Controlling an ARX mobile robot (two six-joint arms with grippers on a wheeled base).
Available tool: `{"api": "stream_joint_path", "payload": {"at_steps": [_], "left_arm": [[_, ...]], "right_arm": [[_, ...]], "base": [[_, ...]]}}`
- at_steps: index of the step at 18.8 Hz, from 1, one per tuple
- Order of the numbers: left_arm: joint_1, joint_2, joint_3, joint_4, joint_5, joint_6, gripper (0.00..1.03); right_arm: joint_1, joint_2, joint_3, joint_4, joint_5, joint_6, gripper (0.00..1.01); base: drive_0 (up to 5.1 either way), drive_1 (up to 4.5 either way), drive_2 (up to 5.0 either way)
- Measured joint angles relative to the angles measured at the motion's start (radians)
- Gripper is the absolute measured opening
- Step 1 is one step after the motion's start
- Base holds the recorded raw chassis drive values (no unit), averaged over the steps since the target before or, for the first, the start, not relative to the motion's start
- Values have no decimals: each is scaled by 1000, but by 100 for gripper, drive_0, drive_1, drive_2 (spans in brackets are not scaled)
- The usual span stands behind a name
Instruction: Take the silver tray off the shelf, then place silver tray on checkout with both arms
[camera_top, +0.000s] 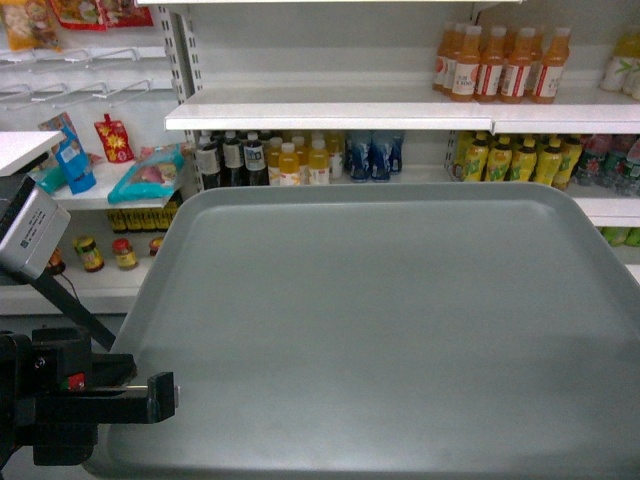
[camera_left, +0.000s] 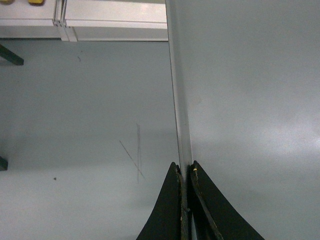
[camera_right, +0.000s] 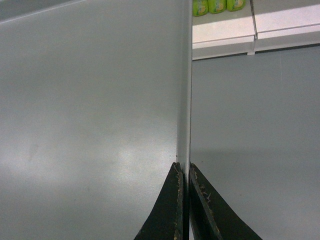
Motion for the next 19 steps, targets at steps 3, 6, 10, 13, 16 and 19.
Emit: {"api": "stream_joint_path", "payload": {"at_steps": [3, 6, 10, 13, 16, 19], "left_arm": [[0, 0, 0, 0, 0, 0, 2], [0, 1, 0, -3, 0, 0, 2], [0, 1, 0, 0, 0, 0, 2], [0, 1, 0, -3, 0, 0, 2], [0, 1, 0, -3, 0, 0, 2], [0, 1, 0, 0, 0, 0, 2]], "right_arm": [[0, 0, 0, -3, 0, 0, 2], [0, 0, 0, -4, 0, 0, 2], [0, 0, 0, -2, 0, 0, 2], [0, 0, 0, -4, 0, 0, 2], [0, 0, 0, -3, 0, 0, 2], [0, 0, 0, -2, 0, 0, 2]], "base": [[17, -390, 425], [15, -393, 422], [11, -397, 419], [0, -408, 407], [0, -408, 407], [-1, -410, 409]]}}
